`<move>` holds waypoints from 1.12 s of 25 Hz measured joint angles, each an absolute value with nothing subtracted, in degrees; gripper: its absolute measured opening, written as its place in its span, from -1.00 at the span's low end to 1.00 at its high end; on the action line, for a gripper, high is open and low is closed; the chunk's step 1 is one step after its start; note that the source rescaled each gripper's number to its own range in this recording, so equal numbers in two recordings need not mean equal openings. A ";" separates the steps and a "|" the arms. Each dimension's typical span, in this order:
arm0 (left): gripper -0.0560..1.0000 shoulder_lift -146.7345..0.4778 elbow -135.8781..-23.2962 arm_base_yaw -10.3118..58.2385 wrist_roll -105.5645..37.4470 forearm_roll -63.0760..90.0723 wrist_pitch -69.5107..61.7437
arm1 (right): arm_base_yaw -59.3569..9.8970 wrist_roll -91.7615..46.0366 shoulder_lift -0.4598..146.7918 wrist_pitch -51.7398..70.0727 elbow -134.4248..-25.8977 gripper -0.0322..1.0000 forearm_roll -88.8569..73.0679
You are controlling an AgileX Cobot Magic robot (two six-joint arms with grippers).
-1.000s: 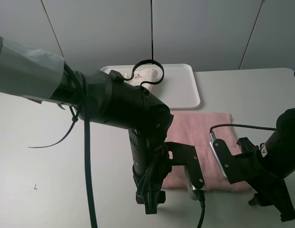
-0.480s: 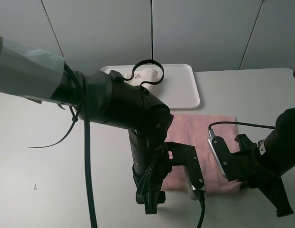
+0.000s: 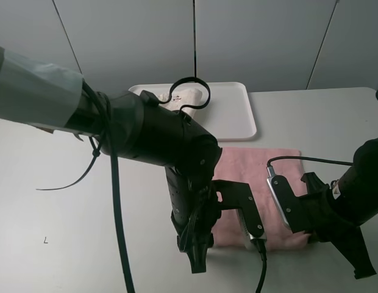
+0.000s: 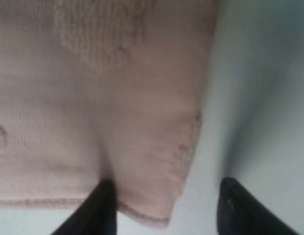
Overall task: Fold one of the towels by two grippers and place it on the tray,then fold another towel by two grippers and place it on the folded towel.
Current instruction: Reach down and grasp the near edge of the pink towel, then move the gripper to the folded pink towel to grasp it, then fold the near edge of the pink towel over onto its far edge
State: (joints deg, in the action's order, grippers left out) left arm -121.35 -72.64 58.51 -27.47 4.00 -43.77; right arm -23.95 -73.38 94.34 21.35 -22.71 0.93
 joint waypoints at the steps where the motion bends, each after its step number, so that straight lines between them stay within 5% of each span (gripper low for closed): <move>1: -0.23 -121.35 -72.64 58.51 -26.49 4.00 -42.94 | -23.95 -73.38 94.34 21.35 -22.71 -0.93 0.93; 5: -0.85 -121.35 -72.64 58.51 -23.43 4.00 -40.65 | -23.95 -72.00 94.34 21.06 -22.71 -0.93 -0.67; 28: -0.89 -117.55 -72.64 58.40 -18.76 4.00 -40.48 | -23.95 -50.60 81.95 23.62 -24.28 -0.94 -6.61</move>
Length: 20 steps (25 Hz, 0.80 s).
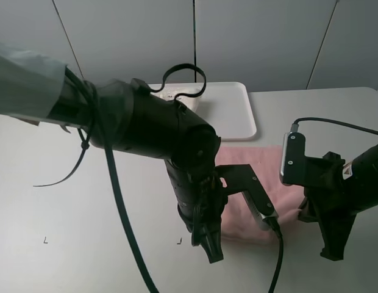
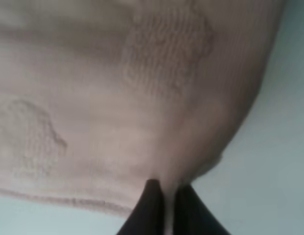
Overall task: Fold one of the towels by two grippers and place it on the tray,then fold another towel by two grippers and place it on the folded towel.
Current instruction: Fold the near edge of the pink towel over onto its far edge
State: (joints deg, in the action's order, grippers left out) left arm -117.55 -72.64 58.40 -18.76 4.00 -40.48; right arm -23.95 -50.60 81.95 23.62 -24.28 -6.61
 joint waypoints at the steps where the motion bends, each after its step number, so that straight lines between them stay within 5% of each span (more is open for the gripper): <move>1: -0.89 -116.26 -72.64 58.17 -18.60 4.00 -40.23 | -23.95 -49.35 81.54 25.09 -24.94 -0.94 -6.61; 20: -0.89 -109.35 -72.64 46.81 -13.65 4.00 -33.00 | -23.95 -18.34 81.33 23.92 -35.39 -0.94 4.42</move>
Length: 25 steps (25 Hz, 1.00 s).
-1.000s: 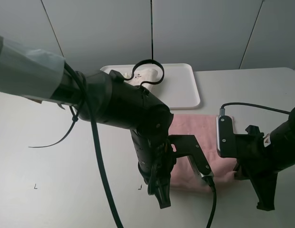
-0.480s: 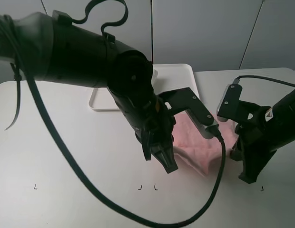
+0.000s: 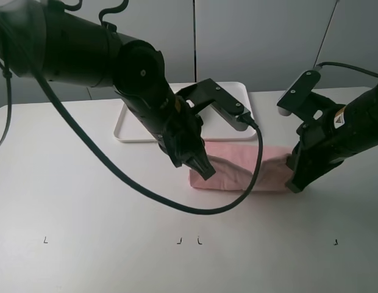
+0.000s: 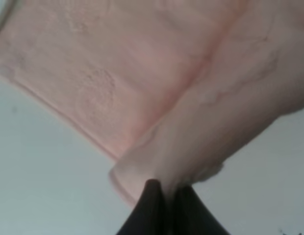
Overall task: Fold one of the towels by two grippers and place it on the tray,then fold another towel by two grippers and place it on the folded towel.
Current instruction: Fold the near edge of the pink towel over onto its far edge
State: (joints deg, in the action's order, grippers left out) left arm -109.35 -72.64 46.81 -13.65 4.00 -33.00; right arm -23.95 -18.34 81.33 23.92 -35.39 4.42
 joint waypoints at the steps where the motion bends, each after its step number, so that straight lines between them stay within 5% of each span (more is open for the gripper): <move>1: -0.89 -109.35 -72.64 46.79 -13.55 3.87 -32.10 | -23.95 -16.67 81.33 22.48 -35.39 -0.94 5.51; 16: -0.89 -114.03 -72.75 44.55 -8.04 0.00 -24.08 | -23.95 30.28 89.53 18.50 -35.51 -0.94 46.52; 20: -0.70 -114.13 -72.75 44.55 -7.81 0.00 -22.14 | -23.95 42.18 91.14 17.15 -35.51 -0.90 57.31; 22: -0.43 -114.13 -72.75 44.55 -7.69 -0.30 -21.38 | -23.95 45.24 91.34 16.54 -35.51 -0.66 61.28; 25: 0.20 -114.13 -72.75 44.34 -4.70 -1.88 -20.41 | -23.95 48.47 91.34 16.13 -35.62 0.09 64.02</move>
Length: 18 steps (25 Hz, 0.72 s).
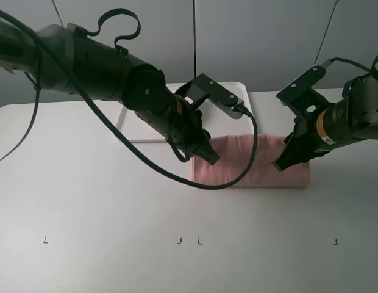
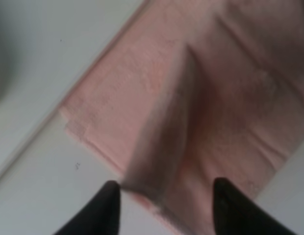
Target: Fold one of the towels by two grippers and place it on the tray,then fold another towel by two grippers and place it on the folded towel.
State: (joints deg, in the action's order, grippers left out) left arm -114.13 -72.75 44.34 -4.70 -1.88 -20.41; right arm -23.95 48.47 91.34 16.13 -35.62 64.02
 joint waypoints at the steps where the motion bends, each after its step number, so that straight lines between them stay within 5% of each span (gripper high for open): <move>1: 0.43 -114.13 -72.75 44.19 -3.56 -2.26 -20.15 | -23.95 49.93 91.34 16.13 -35.62 0.41 64.44; 2: 0.72 -114.13 -72.75 43.96 -2.40 -2.85 -20.04 | -23.95 51.40 91.34 16.48 -35.62 0.67 64.98; 4: 0.94 -114.13 -72.75 43.56 -0.94 -3.35 -19.82 | -23.95 55.78 91.34 17.74 -35.62 0.93 65.79; 10: 0.99 -114.80 -77.10 42.78 3.96 -3.70 -28.61 | -23.95 58.76 91.34 20.65 -36.51 0.99 59.13; 18: 0.99 -122.42 -91.85 39.94 9.56 -3.25 -46.30 | -23.34 27.52 92.81 32.54 -47.33 0.99 27.13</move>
State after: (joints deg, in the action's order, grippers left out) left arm -122.42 -91.85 39.94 9.56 -3.25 -46.30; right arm -23.34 27.52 92.81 32.54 -47.33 27.13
